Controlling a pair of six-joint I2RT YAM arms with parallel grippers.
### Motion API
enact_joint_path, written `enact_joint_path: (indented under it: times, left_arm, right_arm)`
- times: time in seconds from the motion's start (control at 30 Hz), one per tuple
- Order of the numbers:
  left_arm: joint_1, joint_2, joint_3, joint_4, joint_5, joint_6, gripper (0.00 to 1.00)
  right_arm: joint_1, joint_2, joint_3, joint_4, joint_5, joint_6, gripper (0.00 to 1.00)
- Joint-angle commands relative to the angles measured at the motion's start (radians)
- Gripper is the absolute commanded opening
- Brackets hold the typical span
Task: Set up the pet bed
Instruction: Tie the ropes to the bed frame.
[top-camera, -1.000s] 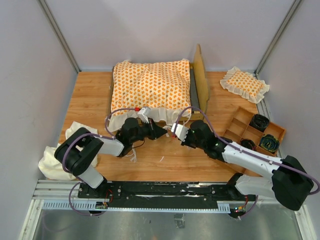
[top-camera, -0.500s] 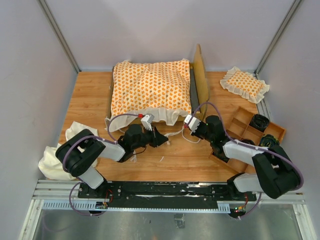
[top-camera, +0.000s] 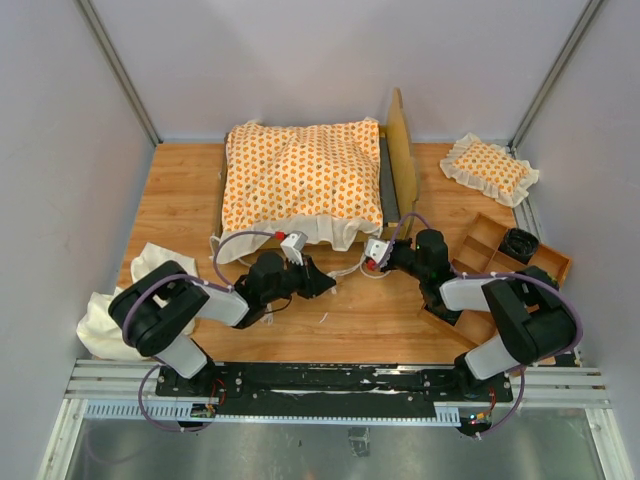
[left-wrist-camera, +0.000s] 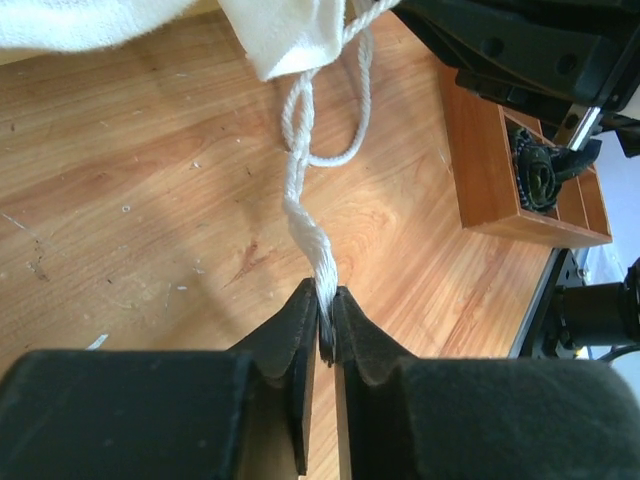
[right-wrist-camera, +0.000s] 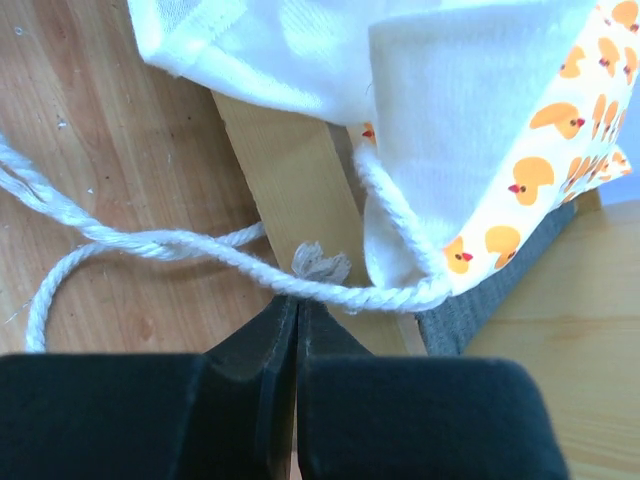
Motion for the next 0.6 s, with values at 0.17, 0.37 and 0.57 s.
enact_joint_path:
  times: [0.17,0.37,0.57]
  left_arm:
    - [-0.016,-0.087,0.017,-0.091,-0.032,0.007,0.37]
    - [-0.016,-0.163,0.110,-0.199,-0.080,0.020,0.44]
    - [-0.017,-0.104,0.230,-0.195,-0.081,0.028,0.43]
  right_arm:
    - [-0.038,0.005,-0.011,0.131,-0.176,-0.153,0.00]
    - [-0.046,0.007,-0.001,0.063,-0.209,-0.229,0.00]
    - [-0.049,0.046,-0.019,0.143,-0.271,-0.251,0.00]
